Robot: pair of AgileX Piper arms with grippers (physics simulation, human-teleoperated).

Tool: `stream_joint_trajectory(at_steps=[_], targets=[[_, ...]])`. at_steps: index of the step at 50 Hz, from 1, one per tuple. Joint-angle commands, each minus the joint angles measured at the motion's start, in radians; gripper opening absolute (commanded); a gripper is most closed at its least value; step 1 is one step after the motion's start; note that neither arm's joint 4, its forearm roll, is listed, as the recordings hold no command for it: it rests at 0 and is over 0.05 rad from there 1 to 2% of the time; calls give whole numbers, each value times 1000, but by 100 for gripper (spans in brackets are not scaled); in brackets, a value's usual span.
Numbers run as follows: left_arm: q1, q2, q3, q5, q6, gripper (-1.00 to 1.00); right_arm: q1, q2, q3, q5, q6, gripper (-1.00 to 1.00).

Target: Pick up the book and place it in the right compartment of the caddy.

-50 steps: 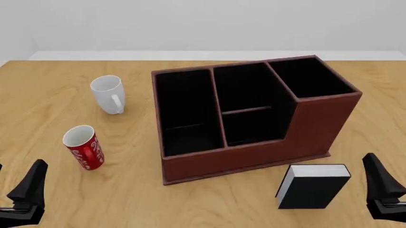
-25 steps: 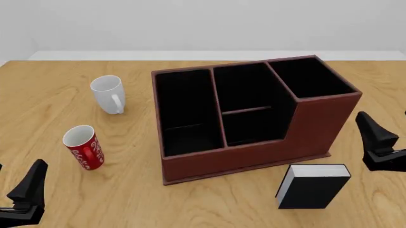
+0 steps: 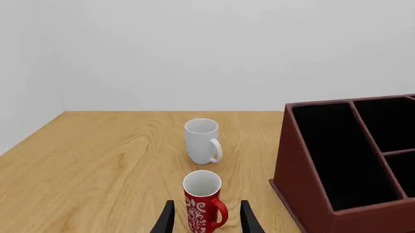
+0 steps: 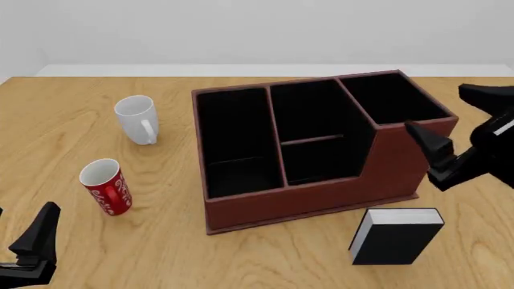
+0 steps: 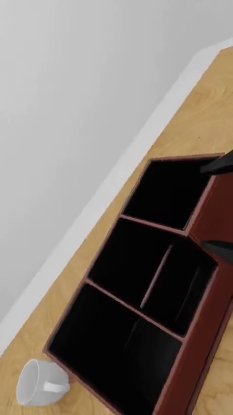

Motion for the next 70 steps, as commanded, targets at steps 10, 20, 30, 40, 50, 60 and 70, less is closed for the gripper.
stream_joint_trajectory(at_steps=[10, 20, 30, 40, 50, 60, 70], targets=[[0, 0, 0, 0, 0, 100, 141, 151, -348, 351, -315, 100], [0, 0, 0, 0, 0, 100, 210, 210, -499, 578, -369, 100], [0, 0, 0, 0, 0, 100, 108, 316, -564, 729, -541, 100], [0, 0, 0, 0, 0, 100, -67, 342, -561, 1016, -715, 100], [0, 0, 0, 0, 0, 100, -138, 330, -531, 1069, -779, 100], [0, 0, 0, 0, 0, 100, -130, 345, -520, 1068, -773, 100], [0, 0, 0, 0, 0, 100, -53, 357, -482, 1063, -713, 100]])
